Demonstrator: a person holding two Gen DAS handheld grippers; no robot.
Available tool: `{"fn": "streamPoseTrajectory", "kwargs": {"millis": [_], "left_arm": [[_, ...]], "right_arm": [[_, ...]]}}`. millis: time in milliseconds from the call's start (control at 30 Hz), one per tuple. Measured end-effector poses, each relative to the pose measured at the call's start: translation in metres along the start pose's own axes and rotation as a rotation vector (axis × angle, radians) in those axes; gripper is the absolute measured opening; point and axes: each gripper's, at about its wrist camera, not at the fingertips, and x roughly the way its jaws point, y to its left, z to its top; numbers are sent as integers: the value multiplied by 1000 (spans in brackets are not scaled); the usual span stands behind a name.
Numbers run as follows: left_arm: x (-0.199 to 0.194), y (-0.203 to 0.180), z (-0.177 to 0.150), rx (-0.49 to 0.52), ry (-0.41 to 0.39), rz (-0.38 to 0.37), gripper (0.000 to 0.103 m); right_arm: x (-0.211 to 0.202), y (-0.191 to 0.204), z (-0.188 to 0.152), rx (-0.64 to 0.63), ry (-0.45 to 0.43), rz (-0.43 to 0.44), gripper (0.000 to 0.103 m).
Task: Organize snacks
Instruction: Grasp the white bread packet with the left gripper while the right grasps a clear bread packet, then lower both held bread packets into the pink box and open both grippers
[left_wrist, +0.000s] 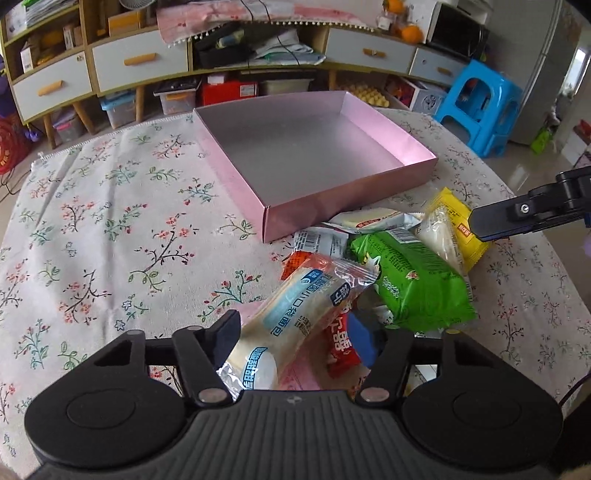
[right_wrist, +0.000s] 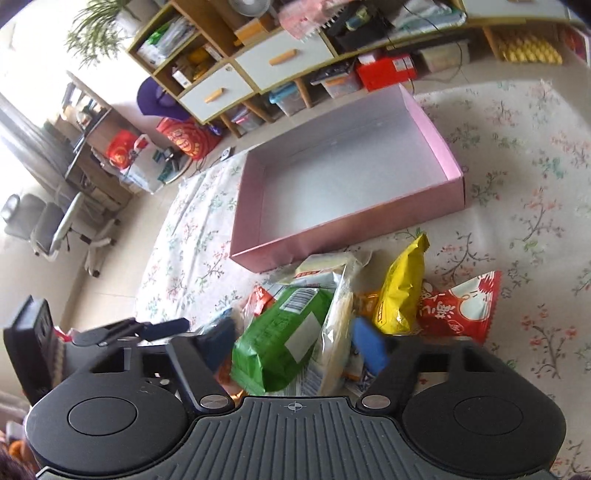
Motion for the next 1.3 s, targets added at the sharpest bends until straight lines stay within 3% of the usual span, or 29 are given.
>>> {"fn": "streamPoseTrajectory", "kwargs": {"millis": [67, 167, 333, 600, 700, 933, 1300], "left_arm": [[3, 4, 0, 4, 9, -3, 56], [5, 8, 0, -1, 17, -10, 54], [11, 7, -2, 22, 39, 13, 51], [11, 9, -1, 1, 38, 62, 34], [9, 10, 0, -27, 37, 64, 32], [0, 10, 4, -72, 13, 60, 29], [-14, 0, 28, -131, -57, 17, 28]], "right_arm": [[8, -6, 2, 23, 18, -24, 46], [19, -12, 1, 44, 38, -73, 40], [28, -16, -2, 64, 63, -90, 36], [41, -12, -7, 50, 91, -133, 33], [45, -9, -9, 33, 98, -163, 25], [31, -4, -5, 25, 51, -181, 20], [-10, -6, 19, 87, -63, -87, 20]]}}
